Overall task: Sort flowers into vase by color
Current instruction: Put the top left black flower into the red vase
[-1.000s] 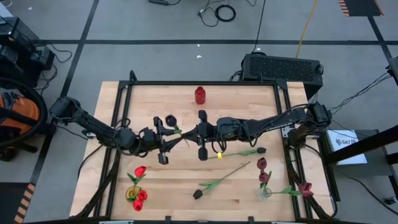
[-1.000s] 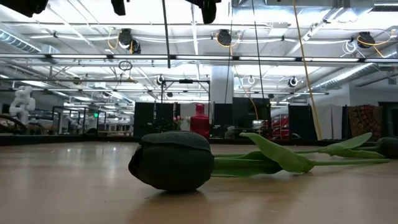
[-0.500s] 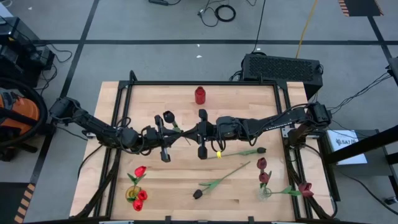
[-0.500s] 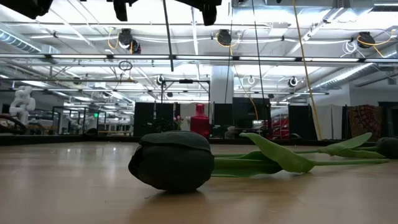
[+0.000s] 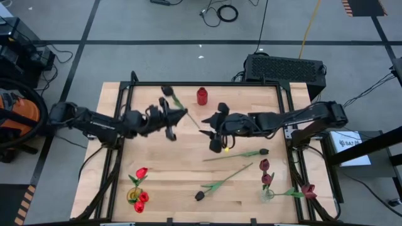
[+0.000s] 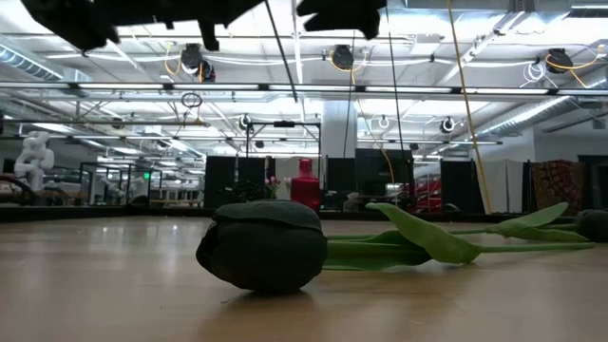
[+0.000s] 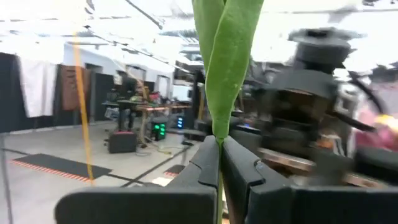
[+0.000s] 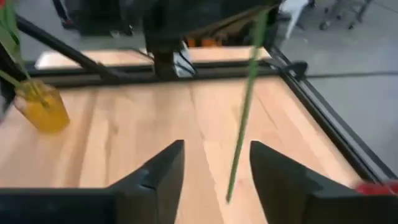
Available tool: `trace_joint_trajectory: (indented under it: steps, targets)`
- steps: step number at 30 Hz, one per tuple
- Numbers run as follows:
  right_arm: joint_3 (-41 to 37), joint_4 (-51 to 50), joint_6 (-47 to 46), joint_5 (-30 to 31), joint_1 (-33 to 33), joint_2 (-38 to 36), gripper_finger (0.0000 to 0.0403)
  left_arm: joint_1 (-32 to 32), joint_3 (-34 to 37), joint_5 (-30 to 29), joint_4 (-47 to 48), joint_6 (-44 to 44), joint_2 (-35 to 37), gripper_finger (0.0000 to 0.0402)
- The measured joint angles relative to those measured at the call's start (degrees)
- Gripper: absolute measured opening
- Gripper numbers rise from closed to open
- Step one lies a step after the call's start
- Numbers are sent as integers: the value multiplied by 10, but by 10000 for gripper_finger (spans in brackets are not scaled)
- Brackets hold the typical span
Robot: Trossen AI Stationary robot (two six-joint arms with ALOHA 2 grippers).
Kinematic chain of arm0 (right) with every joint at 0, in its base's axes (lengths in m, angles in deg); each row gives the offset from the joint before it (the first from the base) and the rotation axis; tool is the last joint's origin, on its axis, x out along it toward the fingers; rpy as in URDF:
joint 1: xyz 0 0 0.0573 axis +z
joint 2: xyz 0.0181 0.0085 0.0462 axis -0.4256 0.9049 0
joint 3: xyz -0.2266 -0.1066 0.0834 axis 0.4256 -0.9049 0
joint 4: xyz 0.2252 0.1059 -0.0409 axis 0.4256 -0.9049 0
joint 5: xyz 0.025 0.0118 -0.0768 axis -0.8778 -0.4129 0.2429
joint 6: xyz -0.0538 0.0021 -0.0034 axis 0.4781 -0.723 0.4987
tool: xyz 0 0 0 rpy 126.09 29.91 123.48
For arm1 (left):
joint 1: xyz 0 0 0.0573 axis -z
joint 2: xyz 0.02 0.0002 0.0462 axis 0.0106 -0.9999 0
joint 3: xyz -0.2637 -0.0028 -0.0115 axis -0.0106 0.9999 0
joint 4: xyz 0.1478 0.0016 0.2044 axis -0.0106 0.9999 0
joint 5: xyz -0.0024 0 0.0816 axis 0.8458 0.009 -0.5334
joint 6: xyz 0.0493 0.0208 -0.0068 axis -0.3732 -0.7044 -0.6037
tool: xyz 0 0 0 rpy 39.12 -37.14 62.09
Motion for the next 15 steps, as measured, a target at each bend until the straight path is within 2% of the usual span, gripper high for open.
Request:
trace_joint_trajectory:
  steps: [6, 11, 15]
  targets:
    - [0, -93, -9, 17, 3, -18, 200, -88, 0, 82, -2, 42, 0, 4]
    - [0, -109, 1, 15, 3, -19, 196, -137, -10, 86, 1, 40, 0, 3]
    - [0, -101, 20, 15, 3, -19, 187, -171, -44, 85, 26, 32, -19, 5]
